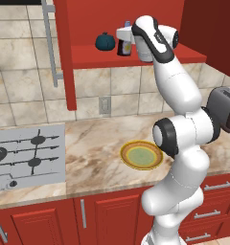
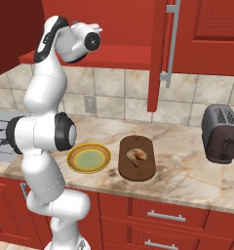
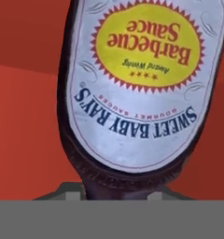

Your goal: Pick the chicken drumstick from the plate and place it on the cutting board. Then pick the condiment bottle from the cabinet and place it next to the cutting board.

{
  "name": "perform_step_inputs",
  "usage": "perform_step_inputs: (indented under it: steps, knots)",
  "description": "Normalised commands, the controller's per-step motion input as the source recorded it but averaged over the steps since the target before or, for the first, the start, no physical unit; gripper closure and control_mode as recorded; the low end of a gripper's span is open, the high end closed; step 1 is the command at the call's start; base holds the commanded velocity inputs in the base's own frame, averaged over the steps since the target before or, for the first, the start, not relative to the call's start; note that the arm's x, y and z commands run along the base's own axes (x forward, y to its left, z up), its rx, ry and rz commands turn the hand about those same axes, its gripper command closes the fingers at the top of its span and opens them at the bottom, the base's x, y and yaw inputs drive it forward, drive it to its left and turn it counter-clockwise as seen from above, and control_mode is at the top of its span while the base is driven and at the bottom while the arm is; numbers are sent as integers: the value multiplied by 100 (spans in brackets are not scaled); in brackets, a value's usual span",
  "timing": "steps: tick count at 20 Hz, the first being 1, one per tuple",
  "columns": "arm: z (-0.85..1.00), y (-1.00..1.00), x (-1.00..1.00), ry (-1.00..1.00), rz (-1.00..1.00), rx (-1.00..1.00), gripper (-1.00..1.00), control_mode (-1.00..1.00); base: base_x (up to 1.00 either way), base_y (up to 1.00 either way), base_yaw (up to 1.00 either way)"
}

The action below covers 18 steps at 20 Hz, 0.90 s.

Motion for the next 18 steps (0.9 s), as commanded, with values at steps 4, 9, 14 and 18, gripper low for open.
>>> perform_step_inputs:
  steps: [4,9,14,18]
  knots:
    - [12,0,0,0,0,2,100,-100,0,0,0]
    - [13,0,0,0,0,0,100,-100,0,0,0]
    - [13,0,-2,0,0,0,100,-100,0,0,0]
    - [10,0,-9,0,0,0,100,-100,0,0,0]
